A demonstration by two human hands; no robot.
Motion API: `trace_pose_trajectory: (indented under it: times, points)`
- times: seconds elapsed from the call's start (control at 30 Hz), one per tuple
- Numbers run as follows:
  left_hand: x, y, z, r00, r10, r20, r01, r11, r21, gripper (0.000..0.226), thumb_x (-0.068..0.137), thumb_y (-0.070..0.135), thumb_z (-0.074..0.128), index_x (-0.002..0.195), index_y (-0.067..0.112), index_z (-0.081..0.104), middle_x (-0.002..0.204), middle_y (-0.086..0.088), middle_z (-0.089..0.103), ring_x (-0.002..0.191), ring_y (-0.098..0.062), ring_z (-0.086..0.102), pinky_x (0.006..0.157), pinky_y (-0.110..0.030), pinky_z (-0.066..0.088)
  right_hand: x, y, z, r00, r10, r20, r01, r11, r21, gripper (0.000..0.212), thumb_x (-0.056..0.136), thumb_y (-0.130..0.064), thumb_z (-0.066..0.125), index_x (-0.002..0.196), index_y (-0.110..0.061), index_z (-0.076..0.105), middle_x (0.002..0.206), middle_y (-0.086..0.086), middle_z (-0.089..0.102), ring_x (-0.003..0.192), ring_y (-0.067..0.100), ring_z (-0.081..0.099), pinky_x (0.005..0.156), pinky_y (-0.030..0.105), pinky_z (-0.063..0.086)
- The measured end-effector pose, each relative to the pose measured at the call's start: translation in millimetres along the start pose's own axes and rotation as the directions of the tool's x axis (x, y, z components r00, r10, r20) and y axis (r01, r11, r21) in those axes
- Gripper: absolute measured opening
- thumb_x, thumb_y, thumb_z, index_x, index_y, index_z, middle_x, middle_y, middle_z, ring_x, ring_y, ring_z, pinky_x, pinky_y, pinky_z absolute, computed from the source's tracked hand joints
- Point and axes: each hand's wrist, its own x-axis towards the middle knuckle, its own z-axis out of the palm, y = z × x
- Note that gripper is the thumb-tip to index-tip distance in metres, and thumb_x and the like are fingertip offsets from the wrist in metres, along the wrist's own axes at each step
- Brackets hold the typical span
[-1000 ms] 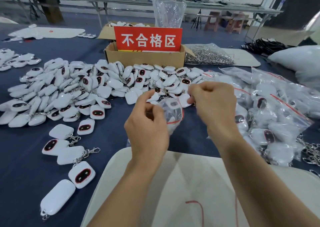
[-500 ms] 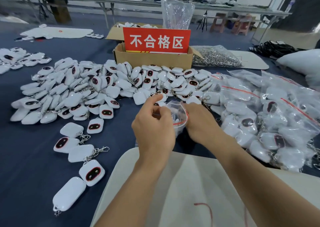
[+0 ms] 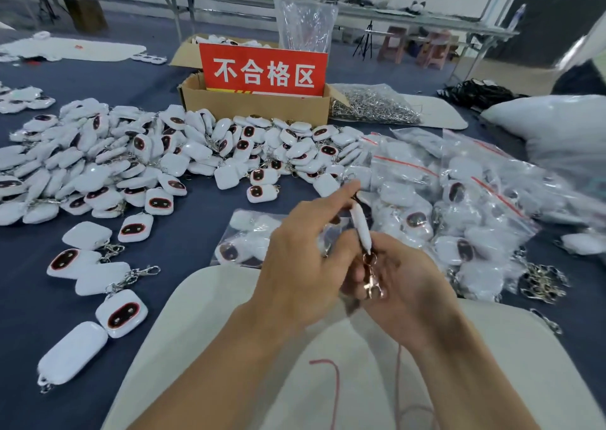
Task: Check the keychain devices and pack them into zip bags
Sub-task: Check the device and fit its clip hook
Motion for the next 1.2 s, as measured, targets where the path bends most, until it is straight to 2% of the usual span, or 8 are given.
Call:
trace_pose_trajectory:
  times: [0.23,0.4,0.57,0.77,0.87,1.0,1.13,1.2]
  points:
    - [13.8,-8.5,1.3,0.907,-0.354,0.227,0.416,0.836,-0.359,0.04,0.072,0.047,0.078,0.112,0.046,0.074,0.104,0.012,0.074,0.078,-0.015,0.071,0.075,-0.035,0.061,3.4,0.2,-1.1,0.995,-0.097,-0.034,0.081,0.941,-0.328,0.019,0.083,-0.016,0.067,0.095,-0.012,0.081,0.08,0.012,0.073,0.062,0.019,0.057,0.055,0.028,0.04]
    - [14.8,-14.2,2.7,0.936,-0.347,0.052,0.336,0.845,-0.415,0.042,0.063,0.009,0.084,0.096,0.035,0.081,0.085,0.007,0.074,0.074,-0.006,0.064,0.071,-0.018,0.055,6.5,0.0,-3.7,0.972,-0.175,-0.158,0.131,0.958,-0.253,0.024,0.079,0.004,0.055,0.086,-0.003,0.076,0.083,0.022,0.075,0.064,0.027,0.07,0.063,0.035,0.058]
    - [14.4,-11.9,-0.7,0.973,-0.219,0.075,0.231,0.943,-0.241,0.051,0.065,0.014,0.081,0.103,0.048,0.078,0.091,0.017,0.072,0.079,-0.003,0.061,0.078,-0.021,0.051,3.0,-5.3,-5.0,0.983,-0.161,-0.082,0.13,0.946,-0.297,0.022,0.089,-0.013,0.058,0.092,0.002,0.073,0.088,0.021,0.076,0.075,0.037,0.075,0.072,0.043,0.063]
    - [12.0,-3.6,-2.3,0.92,-0.376,0.105,0.391,0.889,-0.24,0.041,0.062,0.044,0.08,0.104,0.048,0.079,0.093,0.011,0.077,0.074,-0.019,0.066,0.075,-0.035,0.061,2.5,-4.1,0.0,0.962,-0.226,-0.151,0.176,0.941,-0.288,0.025,0.089,-0.009,0.057,0.074,-0.01,0.078,0.073,0.013,0.073,0.065,0.032,0.072,0.058,0.036,0.06]
    - [9.4,3.9,-2.0,0.926,-0.351,0.139,0.376,0.888,-0.263,0.027,0.071,0.034,0.08,0.097,0.04,0.083,0.089,0.004,0.079,0.075,-0.028,0.071,0.072,-0.044,0.064,3.0,-2.8,-1.6,0.952,-0.243,-0.188,0.174,0.93,-0.323,0.024,0.073,-0.017,0.057,0.077,-0.004,0.077,0.075,0.018,0.071,0.066,0.031,0.063,0.053,0.032,0.051]
    - [9.5,7.4,-1.5,0.917,-0.384,0.104,0.396,0.852,-0.343,0.025,0.07,0.019,0.078,0.091,0.03,0.085,0.085,-0.002,0.078,0.073,-0.024,0.071,0.063,-0.024,0.057,1.7,-3.7,-1.2,0.961,-0.238,-0.139,0.171,0.91,-0.377,0.023,0.074,-0.02,0.058,0.078,-0.007,0.077,0.076,0.017,0.07,0.06,0.025,0.06,0.051,0.026,0.046]
    - [10.2,7.0,-2.3,0.885,-0.456,0.091,0.455,0.809,-0.372,0.028,0.062,0.013,0.075,0.082,0.029,0.085,0.076,-0.011,0.076,0.076,-0.038,0.071,0.068,-0.04,0.064,1.5,-2.4,-1.0,0.976,-0.209,-0.061,0.172,0.912,-0.372,0.022,0.076,-0.021,0.061,0.085,-0.01,0.079,0.079,0.016,0.069,0.065,0.025,0.062,0.052,0.025,0.047]
    - [9.7,5.3,-1.7,0.886,-0.462,0.039,0.446,0.829,-0.338,0.026,0.063,0.013,0.077,0.079,0.033,0.084,0.072,-0.005,0.076,0.066,-0.024,0.069,0.061,-0.029,0.06,0.2,-1.0,-0.4,0.977,-0.21,-0.027,0.185,0.91,-0.371,0.022,0.078,-0.017,0.063,0.091,-0.01,0.079,0.082,0.015,0.072,0.071,0.026,0.063,0.054,0.026,0.048]
